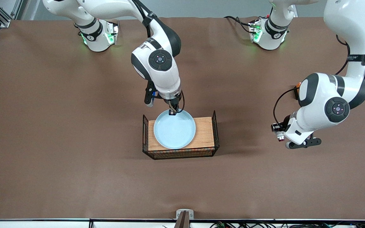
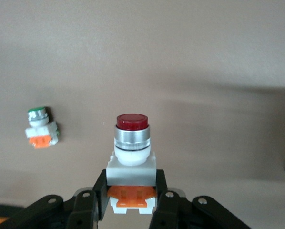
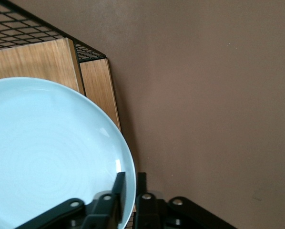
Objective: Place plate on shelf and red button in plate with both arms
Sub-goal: 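Release the plate and raise the right gripper while the left gripper carries the button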
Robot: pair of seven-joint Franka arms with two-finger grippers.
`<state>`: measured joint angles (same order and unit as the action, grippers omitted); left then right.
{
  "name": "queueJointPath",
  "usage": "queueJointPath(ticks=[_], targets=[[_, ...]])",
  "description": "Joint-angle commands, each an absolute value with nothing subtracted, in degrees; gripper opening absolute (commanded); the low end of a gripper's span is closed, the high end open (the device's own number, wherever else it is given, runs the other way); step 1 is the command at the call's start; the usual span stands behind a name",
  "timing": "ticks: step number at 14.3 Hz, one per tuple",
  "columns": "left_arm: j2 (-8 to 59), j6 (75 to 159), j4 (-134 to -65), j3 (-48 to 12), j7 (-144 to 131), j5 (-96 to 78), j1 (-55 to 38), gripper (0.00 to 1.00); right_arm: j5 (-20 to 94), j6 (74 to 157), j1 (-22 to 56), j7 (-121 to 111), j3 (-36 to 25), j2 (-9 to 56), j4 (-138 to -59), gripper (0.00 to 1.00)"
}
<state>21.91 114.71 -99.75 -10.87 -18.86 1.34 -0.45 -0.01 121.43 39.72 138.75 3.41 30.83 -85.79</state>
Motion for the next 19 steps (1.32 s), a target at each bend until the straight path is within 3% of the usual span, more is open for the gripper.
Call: queueJointPath(ticks=[1, 4, 8, 13, 16, 19], targets=[[20.0, 107.7, -96.3, -12.0, -19.9, 0.7, -0.7, 0.28, -0.5, 121.0, 39.6, 140.3, 3.7, 31.8, -84.1, 0.48], [20.1, 102.7, -91.4, -14.3, -23.0, -1.6, -0.7, 0.28, 0.0, 119.9, 39.5, 140.3, 3.7, 31.0, -82.8, 0.58], [20.1, 94.8, -82.5, -20.2, -33.4, -4.0, -0.8, 0.28, 0.0, 106.6, 39.1, 138.8, 3.9, 27.4, -78.2, 0.59], [22.3, 95.3, -77.2, -28.2, -50.2, -5.0, -2.1, 0.28, -0.3, 94.0, 36.6, 120.4, 3.5, 21.5, -75.2, 0.57], [23.1, 102.9, -76.8, -28.2, -62.9, -5.0, -6.0, 0.28, -1.1, 84.9, 32.8, 100.5, 3.4, 19.1, -72.7, 0.57], [26.0, 116.1, -76.6, -28.0, -82.3, -4.8, -10.1, 0.28, -4.9, 79.8, 27.8, 73.0, 3.4, 16.3, -72.1, 0.66]])
